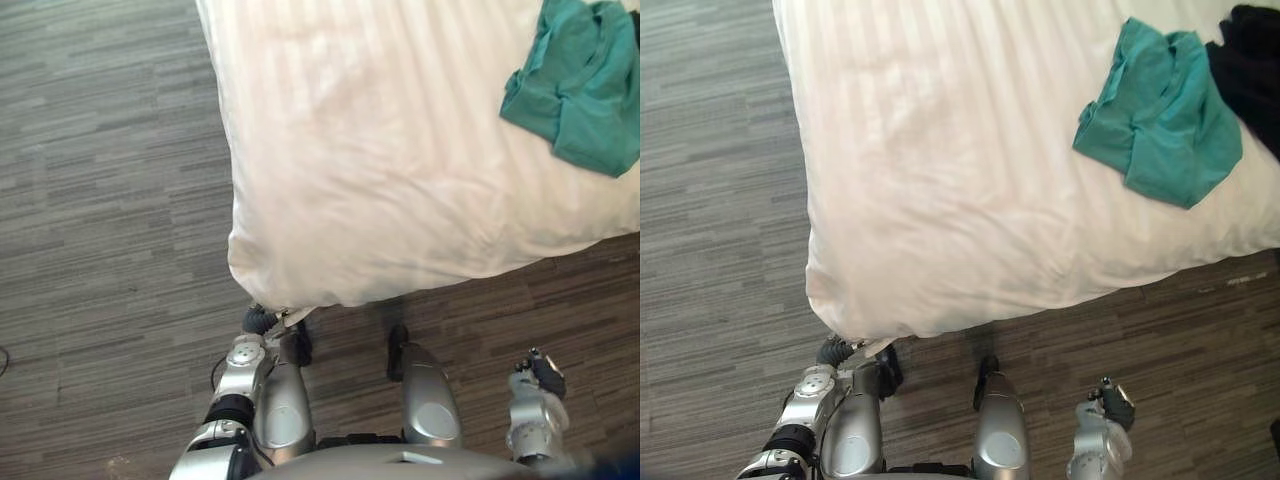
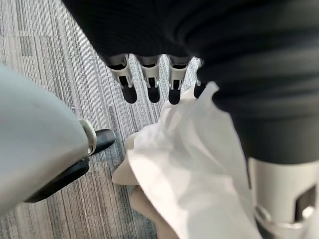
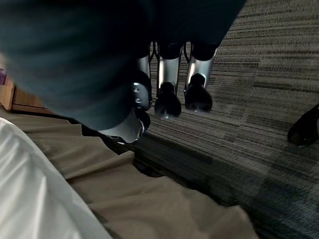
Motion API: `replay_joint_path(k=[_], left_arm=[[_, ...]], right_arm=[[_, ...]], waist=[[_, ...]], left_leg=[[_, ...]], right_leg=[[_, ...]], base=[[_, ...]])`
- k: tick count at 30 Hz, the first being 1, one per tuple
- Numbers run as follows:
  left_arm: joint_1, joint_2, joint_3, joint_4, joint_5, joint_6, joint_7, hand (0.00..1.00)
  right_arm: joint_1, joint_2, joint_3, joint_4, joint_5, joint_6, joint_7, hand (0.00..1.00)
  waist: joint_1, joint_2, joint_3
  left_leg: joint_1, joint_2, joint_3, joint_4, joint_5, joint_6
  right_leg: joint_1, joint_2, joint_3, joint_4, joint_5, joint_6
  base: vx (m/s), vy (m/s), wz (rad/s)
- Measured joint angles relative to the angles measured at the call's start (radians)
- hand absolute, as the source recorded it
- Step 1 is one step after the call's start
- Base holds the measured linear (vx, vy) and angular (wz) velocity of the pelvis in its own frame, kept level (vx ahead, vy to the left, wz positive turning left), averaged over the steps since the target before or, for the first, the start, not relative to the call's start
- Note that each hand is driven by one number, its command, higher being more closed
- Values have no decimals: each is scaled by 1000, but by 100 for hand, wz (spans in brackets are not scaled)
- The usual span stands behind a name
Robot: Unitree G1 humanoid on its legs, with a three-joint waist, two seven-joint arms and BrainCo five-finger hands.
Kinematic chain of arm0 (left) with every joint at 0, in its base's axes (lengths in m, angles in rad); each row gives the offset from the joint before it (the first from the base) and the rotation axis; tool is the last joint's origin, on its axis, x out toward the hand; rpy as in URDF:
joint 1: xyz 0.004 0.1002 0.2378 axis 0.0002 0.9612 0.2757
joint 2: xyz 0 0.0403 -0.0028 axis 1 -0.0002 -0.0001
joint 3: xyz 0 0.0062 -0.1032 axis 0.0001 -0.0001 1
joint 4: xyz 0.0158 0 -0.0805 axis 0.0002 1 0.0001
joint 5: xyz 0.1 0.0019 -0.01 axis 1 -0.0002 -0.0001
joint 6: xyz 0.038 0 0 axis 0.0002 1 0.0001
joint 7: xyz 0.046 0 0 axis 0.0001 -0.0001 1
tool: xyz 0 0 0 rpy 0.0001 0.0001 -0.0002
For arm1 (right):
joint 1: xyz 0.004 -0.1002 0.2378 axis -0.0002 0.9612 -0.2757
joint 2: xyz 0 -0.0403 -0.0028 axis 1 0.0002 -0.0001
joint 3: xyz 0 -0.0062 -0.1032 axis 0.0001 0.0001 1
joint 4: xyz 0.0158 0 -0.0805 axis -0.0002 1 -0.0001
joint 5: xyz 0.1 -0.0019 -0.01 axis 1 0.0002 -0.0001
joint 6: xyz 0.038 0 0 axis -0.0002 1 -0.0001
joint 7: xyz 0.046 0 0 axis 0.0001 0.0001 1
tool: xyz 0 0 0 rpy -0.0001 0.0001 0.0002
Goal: Tidy the bed and pick cloth on bed and put in laundry
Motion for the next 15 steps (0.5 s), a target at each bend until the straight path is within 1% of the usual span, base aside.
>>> replay_joint_path(k=[3, 6, 8, 10, 11, 12, 13, 14, 15], left_arm=[[49, 0, 0, 5, 1, 0, 0, 0], [88, -7, -6, 38, 7, 1, 0, 0], [95, -12, -9, 39, 7, 1, 1, 0], [99, -12, -31, 39, 7, 1, 15, 0], [99, -12, -41, 38, 8, 0, 20, 0], [99, -14, -46, 38, 7, -2, 21, 0], [101, -17, -47, 39, 7, -1, 21, 0], [104, -21, -48, 39, 5, -1, 21, 0], [105, -34, -49, 41, -2, -1, 21, 0]], right_arm=[[-1, 5, 26, 50, -42, 20, 13, 0], [1, 6, 64, 77, -91, 31, 16, 0], [-6, 7, 114, 77, -126, 35, 17, 0], [-20, 11, 190, 79, -190, 41, 21, 0], [-23, 13, 203, 82, -208, 42, 21, 0], [-34, 13, 223, 97, -235, 44, 25, 0], [-39, 14, 246, 112, -257, 46, 28, 0], [-38, 12, 253, 118, -270, 47, 31, 0], [-29, 7, 256, 122, -298, 54, 32, 0]], waist=[[6, 3, -17], [8, 13, -64], [27, 17, -69], [30, 17, -69], [29, 17, -69], [28, 18, -70], [26, 26, -74], [25, 40, -82], [19, 55, -90]], left_leg=[[27, -6, -3, -16, 13, -5], [36, -3, 2, -13, 13, -3], [47, 1, 8, -1, 10, -1], [46, 12, -7, 56, 6, -1], [45, 12, -19, 69, 4, -5], [40, 15, -60, 113, -21, -16], [17, 30, -115, 220, -70, -16], [14, 38, -141, 267, -94, -20], [16, 47, -165, 283, -138, -46]], right_leg=[[30, -11, -18, 2, -5, -1], [41, -18, -25, 2, -5, -1], [42, -17, -9, 10, -5, -1], [37, -11, 19, 27, -5, -2], [37, -10, 30, 29, -5, -2], [34, -11, 48, 29, -2, 0], [23, -6, 61, 38, 5, 3], [20, 1, 74, 43, 10, 7], [5, 14, 88, 47, 24, 22]], base=[[25, -46, 15], [20, -16, 6], [-28, -3, -19], [-98, 10, -35], [-109, 28, -50], [-111, 89, -65], [-115, 122, -75], [-74, 194, -77], [-68, 250, -61]])
